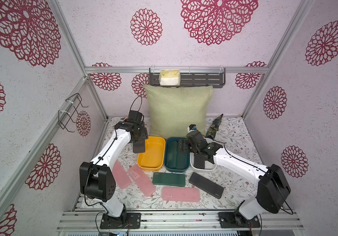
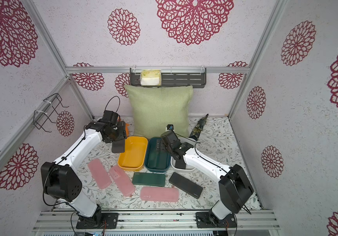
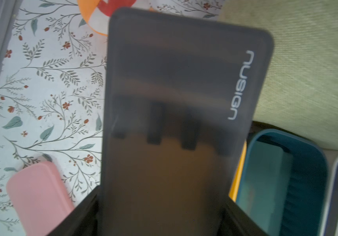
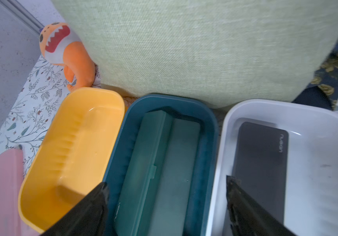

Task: Place the pencil cases by color into the storage box
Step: Pick up the pencil case from the center of the board, then place the pencil case at the storage box.

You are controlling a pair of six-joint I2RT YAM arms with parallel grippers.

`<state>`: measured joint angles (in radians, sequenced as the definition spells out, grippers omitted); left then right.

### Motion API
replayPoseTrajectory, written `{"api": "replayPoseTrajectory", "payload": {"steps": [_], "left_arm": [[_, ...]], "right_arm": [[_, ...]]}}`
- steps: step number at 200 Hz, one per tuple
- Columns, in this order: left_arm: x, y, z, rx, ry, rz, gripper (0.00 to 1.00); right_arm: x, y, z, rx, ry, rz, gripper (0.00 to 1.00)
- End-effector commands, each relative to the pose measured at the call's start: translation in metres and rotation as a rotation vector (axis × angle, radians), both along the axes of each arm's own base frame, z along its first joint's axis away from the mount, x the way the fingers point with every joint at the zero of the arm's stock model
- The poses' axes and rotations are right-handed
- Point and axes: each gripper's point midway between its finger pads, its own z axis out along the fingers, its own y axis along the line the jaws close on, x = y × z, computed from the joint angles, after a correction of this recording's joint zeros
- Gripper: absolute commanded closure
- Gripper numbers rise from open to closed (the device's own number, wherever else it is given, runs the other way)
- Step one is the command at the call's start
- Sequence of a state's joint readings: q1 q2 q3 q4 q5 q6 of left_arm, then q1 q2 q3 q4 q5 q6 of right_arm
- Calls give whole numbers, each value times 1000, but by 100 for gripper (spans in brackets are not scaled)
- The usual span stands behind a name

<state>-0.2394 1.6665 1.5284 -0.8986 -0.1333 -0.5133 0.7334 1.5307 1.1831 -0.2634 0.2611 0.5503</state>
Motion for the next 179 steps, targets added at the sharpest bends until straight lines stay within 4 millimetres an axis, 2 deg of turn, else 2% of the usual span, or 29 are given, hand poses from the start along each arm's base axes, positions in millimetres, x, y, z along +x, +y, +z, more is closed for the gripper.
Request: {"api": "replayPoseTrajectory", "payload": {"steps": [1, 48, 107, 148, 179], "left_arm": [[-2, -28, 33, -83, -78, -32, 53], [-7, -101, 45, -203, -114, -156, 53], [-12, -189, 44, -331, -106, -286, 53], [-15, -249, 44, -430, -90, -373, 53], [-15, -283, 37, -460, -65, -421, 53]], "right_arm": [[2, -31, 23, 3, -49, -76, 8], [0, -87, 34, -43, -74, -191, 8], [-10, -143, 43, -93, -89, -308, 9], [-16, -170, 45, -101, -98, -354, 8], [-18, -181, 43, -92, -98, -366, 8]]}}
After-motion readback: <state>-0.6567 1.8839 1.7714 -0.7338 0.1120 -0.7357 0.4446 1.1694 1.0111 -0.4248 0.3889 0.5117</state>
